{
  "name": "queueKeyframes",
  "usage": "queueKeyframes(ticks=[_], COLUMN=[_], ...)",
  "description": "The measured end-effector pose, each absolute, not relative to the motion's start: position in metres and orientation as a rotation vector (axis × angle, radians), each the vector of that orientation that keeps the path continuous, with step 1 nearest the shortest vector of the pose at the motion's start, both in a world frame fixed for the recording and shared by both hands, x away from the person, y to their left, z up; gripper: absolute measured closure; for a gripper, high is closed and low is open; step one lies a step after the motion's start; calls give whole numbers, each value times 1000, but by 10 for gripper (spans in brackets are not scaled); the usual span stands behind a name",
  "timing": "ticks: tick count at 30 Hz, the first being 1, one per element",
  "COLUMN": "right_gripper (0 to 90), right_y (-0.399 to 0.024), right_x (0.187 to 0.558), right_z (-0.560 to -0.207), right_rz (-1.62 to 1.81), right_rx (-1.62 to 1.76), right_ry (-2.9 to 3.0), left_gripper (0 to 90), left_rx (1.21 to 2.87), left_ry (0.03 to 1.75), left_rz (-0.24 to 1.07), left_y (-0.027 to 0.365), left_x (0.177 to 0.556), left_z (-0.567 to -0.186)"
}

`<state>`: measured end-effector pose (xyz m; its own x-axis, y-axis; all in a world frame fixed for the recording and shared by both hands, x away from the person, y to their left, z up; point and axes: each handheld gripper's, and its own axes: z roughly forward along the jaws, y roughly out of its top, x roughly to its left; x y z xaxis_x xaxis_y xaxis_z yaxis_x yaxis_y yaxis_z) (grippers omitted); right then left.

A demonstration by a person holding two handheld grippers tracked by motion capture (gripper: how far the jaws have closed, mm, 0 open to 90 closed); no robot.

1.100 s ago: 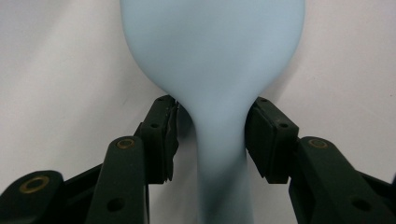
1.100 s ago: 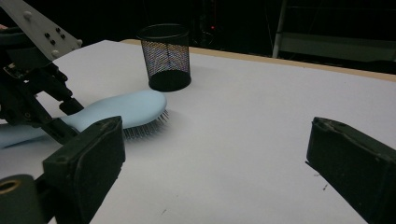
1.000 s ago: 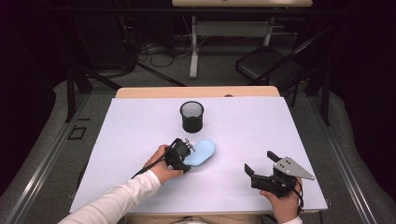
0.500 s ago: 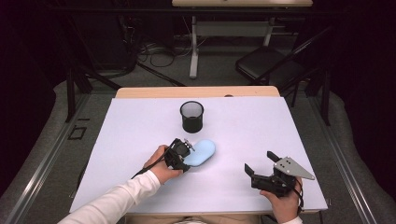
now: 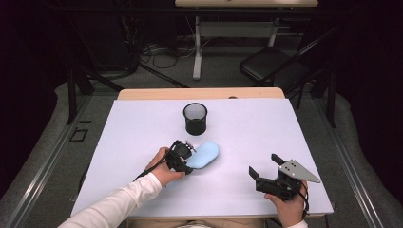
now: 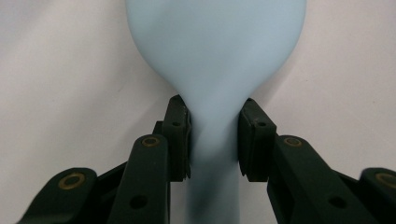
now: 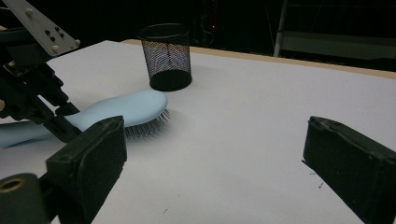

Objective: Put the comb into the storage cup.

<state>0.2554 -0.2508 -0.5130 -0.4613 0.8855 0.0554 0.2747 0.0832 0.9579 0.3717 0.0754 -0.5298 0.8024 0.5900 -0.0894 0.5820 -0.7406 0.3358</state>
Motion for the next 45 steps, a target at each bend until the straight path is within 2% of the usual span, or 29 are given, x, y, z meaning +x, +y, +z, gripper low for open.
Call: queueKeyframes(ticks=[10,45], right_gripper=[64,69], right_y=[-251,-251], right_x=[256,255], right_z=[-513,-513], right_rz=[1399,1399], right_rx=[1146,1144], right_ry=[1801,1800], left_gripper=[692,695], left_rx=[2631,2436], left_ry=[871,852], left_rz=[62,121], left_y=[77,91], left_x=[368,360], left_z=[-530,-527])
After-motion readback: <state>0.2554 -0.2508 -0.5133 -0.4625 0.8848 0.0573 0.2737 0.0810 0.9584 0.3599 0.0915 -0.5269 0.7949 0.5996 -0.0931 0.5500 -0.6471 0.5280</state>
